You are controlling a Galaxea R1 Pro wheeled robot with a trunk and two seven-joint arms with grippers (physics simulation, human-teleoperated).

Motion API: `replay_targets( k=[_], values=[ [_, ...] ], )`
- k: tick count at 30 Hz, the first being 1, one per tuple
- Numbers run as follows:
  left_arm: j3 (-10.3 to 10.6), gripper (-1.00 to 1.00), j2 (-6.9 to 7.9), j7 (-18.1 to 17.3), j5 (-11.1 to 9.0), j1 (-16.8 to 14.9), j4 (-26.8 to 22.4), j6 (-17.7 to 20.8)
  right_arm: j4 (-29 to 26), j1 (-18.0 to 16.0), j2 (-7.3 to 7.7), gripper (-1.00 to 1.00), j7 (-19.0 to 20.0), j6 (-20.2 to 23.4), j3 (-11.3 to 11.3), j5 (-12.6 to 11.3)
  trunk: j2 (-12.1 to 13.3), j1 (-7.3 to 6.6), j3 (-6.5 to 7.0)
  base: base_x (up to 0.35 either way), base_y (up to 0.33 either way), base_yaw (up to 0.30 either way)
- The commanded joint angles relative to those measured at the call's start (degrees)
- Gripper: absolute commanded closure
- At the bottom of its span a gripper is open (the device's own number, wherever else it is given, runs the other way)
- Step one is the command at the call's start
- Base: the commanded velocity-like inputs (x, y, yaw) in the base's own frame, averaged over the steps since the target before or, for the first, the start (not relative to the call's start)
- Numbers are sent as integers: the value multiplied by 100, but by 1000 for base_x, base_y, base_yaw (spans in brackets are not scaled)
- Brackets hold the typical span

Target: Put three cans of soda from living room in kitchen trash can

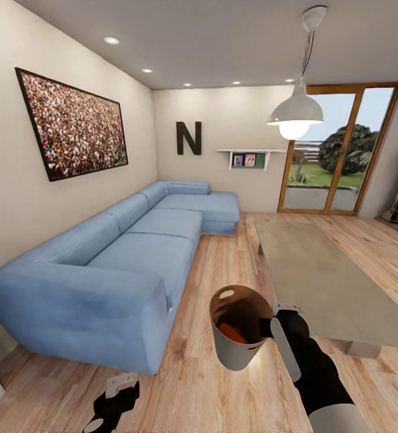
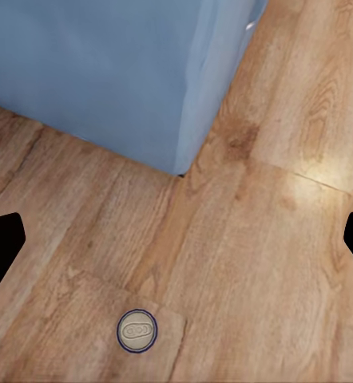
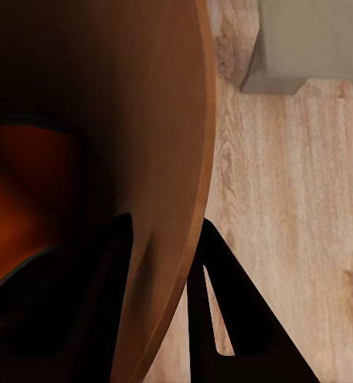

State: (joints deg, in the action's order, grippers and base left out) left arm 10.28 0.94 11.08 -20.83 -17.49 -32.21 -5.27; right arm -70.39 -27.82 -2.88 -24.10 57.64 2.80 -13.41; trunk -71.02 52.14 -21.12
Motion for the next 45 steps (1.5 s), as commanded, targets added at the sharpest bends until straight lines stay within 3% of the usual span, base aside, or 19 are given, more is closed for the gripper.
replay_targets(
  k=[1,7,14,34,41,45],
  values=[
    [0,-100,-1,0,0,0,-1,0,-3,-4,-1,100,11,-19,1,-23,-43,22,-27,0,0,0],
    [0,-100,1,0,0,0,3,0,-3,-4,0,100,11,-18,1,-25,-283,154,-189,0,0,0],
    [0,-100,1,0,0,0,4,0,-2,-4,-1,100,11,-18,1,-30,-283,154,-253,0,0,0],
    [9,-100,-5,0,0,0,4,0,-3,-4,0,100,11,-16,1,-30,-1086,593,-793,0,0,0],
    [9,-100,-3,0,0,0,4,0,-8,-4,3,100,11,-16,1,-35,-1086,593,-852,0,0,0],
    [9,-100,-5,0,0,0,4,0,-10,-4,5,100,11,-16,1,-38,-1246,681,-935,0,0,0]
  ],
)
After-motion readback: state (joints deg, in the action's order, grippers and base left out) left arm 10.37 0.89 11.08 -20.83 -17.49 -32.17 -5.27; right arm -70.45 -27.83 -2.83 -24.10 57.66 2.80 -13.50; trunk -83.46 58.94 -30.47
